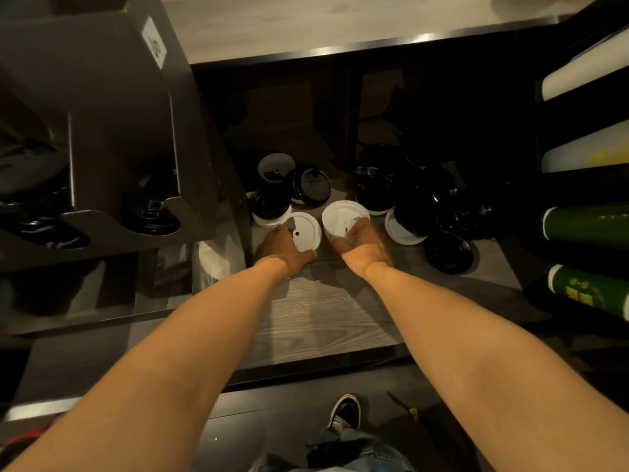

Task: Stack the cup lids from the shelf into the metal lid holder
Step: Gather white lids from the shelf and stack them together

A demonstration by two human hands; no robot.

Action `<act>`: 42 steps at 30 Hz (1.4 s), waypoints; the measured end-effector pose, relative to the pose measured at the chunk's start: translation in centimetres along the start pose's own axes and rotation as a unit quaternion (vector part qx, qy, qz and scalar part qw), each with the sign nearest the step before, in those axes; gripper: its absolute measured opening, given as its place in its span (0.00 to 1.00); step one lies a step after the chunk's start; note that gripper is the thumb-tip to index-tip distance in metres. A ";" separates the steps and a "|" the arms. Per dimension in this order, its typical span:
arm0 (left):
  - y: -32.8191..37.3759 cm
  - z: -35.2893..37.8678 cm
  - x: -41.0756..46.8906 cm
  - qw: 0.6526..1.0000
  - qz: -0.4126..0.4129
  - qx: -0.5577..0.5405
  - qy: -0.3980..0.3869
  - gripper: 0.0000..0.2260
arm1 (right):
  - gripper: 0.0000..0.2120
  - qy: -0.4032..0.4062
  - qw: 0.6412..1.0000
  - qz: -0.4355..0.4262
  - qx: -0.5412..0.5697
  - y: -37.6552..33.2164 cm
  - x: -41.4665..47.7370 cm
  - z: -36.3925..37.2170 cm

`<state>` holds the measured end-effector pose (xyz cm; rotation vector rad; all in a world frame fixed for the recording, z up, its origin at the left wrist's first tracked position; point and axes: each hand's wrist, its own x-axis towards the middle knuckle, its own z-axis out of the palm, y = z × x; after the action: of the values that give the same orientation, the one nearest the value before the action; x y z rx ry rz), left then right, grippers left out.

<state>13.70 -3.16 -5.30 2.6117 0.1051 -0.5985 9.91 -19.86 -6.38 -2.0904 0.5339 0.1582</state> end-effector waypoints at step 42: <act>-23.0 -17.3 -23.4 0.972 0.142 0.019 0.186 0.48 | 0.13 -0.020 0.985 -0.168 0.010 -18.7 -24.6 14.2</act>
<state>-4.55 25.82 9.09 2.6789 -0.1624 -0.0088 -2.66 8.21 8.05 -2.1202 0.1515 -0.0013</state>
